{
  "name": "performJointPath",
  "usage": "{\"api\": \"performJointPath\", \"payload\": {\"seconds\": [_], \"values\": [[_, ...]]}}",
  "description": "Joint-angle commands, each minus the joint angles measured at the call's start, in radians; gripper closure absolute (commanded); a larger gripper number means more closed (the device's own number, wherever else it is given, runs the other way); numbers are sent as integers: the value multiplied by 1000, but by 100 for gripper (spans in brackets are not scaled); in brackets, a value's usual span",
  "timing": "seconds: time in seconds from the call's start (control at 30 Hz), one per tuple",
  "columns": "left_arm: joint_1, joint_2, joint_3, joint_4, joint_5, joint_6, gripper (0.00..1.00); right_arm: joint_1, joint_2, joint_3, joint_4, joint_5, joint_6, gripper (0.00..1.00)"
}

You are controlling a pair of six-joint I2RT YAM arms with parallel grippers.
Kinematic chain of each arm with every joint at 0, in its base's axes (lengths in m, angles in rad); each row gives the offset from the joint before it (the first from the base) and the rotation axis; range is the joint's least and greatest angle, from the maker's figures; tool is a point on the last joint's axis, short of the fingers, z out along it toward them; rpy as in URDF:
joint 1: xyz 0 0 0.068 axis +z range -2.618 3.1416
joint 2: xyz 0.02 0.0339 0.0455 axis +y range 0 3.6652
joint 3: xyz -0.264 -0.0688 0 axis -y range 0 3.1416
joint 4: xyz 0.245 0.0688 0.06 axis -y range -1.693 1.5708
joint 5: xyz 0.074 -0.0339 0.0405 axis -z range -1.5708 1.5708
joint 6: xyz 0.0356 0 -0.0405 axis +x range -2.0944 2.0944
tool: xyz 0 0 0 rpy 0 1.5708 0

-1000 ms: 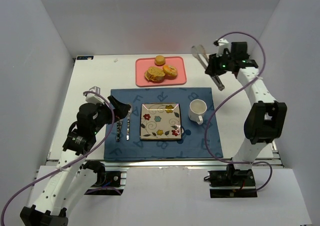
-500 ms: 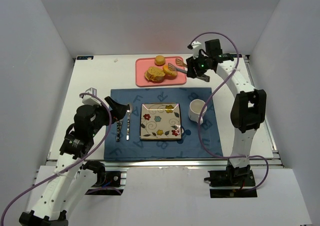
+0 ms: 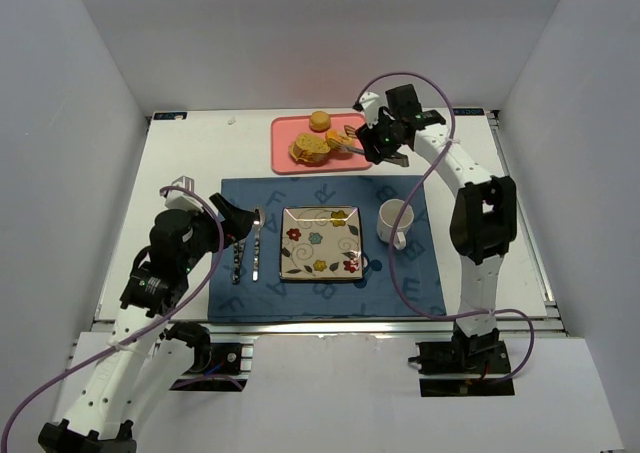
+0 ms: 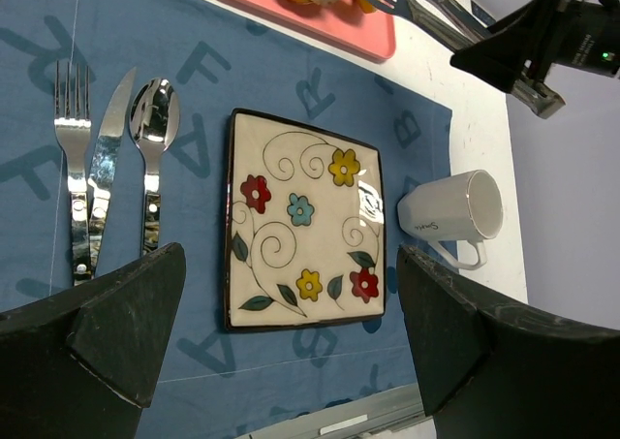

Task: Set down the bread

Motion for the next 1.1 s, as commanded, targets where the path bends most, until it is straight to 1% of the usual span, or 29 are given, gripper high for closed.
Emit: {"api": "performJointPath", "payload": {"seconds": [0.0, 0.27, 0.37, 0.4, 0.43, 0.47, 0.57, 0.67, 0.77, 0.87, 0.9, 0.97, 1.0, 1.03, 1.07], "values": [[3, 4, 33, 3, -13, 0, 2, 10, 44, 70, 14, 62, -26, 42], [3, -5, 22, 4, -14, -4, 2, 13, 92, 82, 47, 95, -31, 43], [1, -4, 28, 1, -14, -3, 2, 11, 83, 82, 72, 98, -26, 56], [1, -4, 31, -2, -14, -3, 2, 11, 61, 62, 89, 97, -29, 64], [1, -4, 31, -2, -14, -1, 2, 10, 48, 47, 101, 95, -31, 68], [1, -5, 30, -2, -14, -1, 2, 8, 28, 27, 113, 91, -34, 74], [3, -10, 23, 4, -13, -4, 2, 2, -47, -40, 158, 72, -34, 81], [3, -8, 13, 24, -14, -10, 2, -1, -110, -68, 162, 43, -22, 83], [3, -2, 14, 33, -10, -10, 2, -4, -181, -93, 126, -7, -20, 84], [3, 2, 16, 36, -10, -4, 2, -1, -300, -168, 86, -85, -45, 84], [1, 2, 17, 38, -10, -4, 2, -1, -327, -189, 72, -139, -75, 84], [1, 4, 19, 38, -8, -1, 2, 7, -395, -252, 8, -191, -112, 84], [3, 4, 17, 36, -7, -1, 2, 11, -420, -274, -28, -222, -141, 84], [1, 2, 16, 38, -7, -1, 2, 31, -443, -328, -84, -248, -193, 85], [1, 1, 16, 36, -5, -1, 2, 43, -495, -364, -109, -260, -219, 84]]}}
